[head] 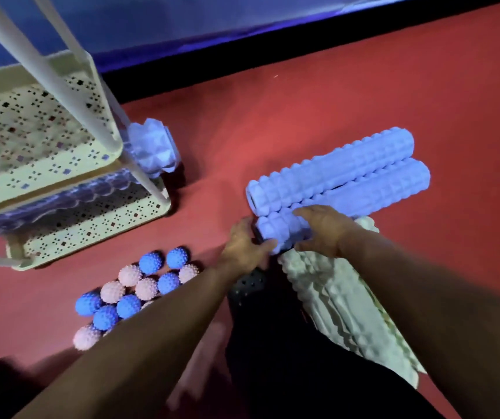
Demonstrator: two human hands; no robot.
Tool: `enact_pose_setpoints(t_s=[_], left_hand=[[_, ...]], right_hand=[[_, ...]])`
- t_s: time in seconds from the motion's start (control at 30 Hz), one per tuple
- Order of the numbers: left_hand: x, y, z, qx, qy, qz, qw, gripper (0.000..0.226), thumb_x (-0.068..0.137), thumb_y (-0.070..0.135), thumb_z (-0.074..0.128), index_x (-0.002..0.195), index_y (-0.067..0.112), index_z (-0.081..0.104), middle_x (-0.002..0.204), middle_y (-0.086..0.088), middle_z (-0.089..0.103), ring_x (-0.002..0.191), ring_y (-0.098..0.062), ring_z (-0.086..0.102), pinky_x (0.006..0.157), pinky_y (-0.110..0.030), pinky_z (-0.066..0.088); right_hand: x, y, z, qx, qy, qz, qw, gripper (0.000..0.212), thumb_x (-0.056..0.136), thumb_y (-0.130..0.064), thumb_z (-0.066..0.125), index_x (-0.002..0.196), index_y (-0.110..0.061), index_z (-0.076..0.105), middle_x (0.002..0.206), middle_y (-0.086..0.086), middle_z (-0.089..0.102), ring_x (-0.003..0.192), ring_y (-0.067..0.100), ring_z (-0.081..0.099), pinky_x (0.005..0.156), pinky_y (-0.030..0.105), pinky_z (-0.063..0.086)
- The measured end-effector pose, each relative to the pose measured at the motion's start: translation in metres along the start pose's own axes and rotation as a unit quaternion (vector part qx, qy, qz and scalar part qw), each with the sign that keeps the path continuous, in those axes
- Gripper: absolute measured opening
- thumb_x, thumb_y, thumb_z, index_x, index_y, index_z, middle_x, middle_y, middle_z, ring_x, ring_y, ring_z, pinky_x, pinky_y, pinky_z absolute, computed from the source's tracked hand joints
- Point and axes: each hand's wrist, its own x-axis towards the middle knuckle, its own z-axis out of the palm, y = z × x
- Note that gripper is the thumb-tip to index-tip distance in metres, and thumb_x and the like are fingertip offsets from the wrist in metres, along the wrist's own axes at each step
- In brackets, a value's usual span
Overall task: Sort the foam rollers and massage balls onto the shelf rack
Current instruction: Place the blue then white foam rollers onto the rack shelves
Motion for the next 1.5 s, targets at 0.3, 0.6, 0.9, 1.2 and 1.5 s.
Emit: enact_pose_setpoints(t_s=[0.3, 0.6, 0.9, 1.2, 1.5], left_hand=[[0.023, 0.001, 0.033, -0.242, -0.010, -0.131, 0.961, 0.077, 0.052, 0.053, 0.087, 0.110, 0.007, 0.069, 0.096, -0.009, 0.075, 0.084, -0.025, 0.072, 0.077, -0.038, 0.060], [0.016, 0.037, 0.044, -0.404, -0.001, -0.204, 0.891, 0.056, 0.077, 0.040, 0.084, 0.118, 0.006, 0.068, 0.091, -0.014, 0.073, 0.071, -0.025, 0.068, 0.064, -0.033, 0.060], [-0.037, 0.083, -0.028, -0.324, 0.028, -0.140, 0.935, 0.045, 0.071, 0.051, 0.081, 0.078, 0.008, 0.071, 0.063, -0.011, 0.060, 0.058, -0.022, 0.055, 0.061, -0.029, 0.047], [-0.188, 0.097, -0.193, -0.323, 0.105, -0.101, 0.935, 0.051, 0.072, 0.048, 0.079, 0.104, 0.009, 0.073, 0.088, -0.016, 0.070, 0.074, -0.024, 0.062, 0.070, -0.031, 0.047], [-0.337, 0.098, -0.317, -0.366, 0.221, -0.044, 0.903, 0.032, 0.079, 0.040, 0.073, 0.106, 0.024, 0.073, 0.100, 0.002, 0.075, 0.082, -0.016, 0.062, 0.078, -0.032, 0.048]], right_hand=[[0.002, 0.021, 0.015, 0.028, -0.026, 0.012, 0.999, 0.092, 0.086, -0.051, 0.072, 0.158, -0.023, 0.023, 0.167, -0.004, 0.015, 0.152, 0.019, 0.020, 0.120, 0.034, 0.025], [-0.003, 0.033, 0.009, 0.089, 0.020, -0.010, 0.996, 0.102, 0.082, -0.047, 0.078, 0.160, -0.030, 0.014, 0.168, -0.012, -0.002, 0.155, 0.008, -0.006, 0.124, 0.038, 0.018], [-0.019, 0.026, -0.033, -0.018, 0.129, -0.008, 0.991, 0.110, 0.067, -0.080, 0.067, 0.157, -0.042, 0.015, 0.168, -0.010, 0.005, 0.155, 0.016, 0.000, 0.123, 0.045, 0.001], [-0.050, -0.063, -0.092, -0.051, 0.234, -0.109, 0.965, 0.108, 0.053, -0.089, 0.048, 0.145, -0.031, 0.048, 0.148, -0.003, 0.047, 0.140, 0.022, 0.040, 0.117, 0.049, 0.019], [-0.150, -0.208, -0.115, 0.076, 0.319, -0.009, 0.945, 0.113, 0.057, -0.091, 0.063, 0.152, -0.052, 0.018, 0.167, -0.005, -0.007, 0.153, 0.026, -0.014, 0.116, 0.065, 0.000]])
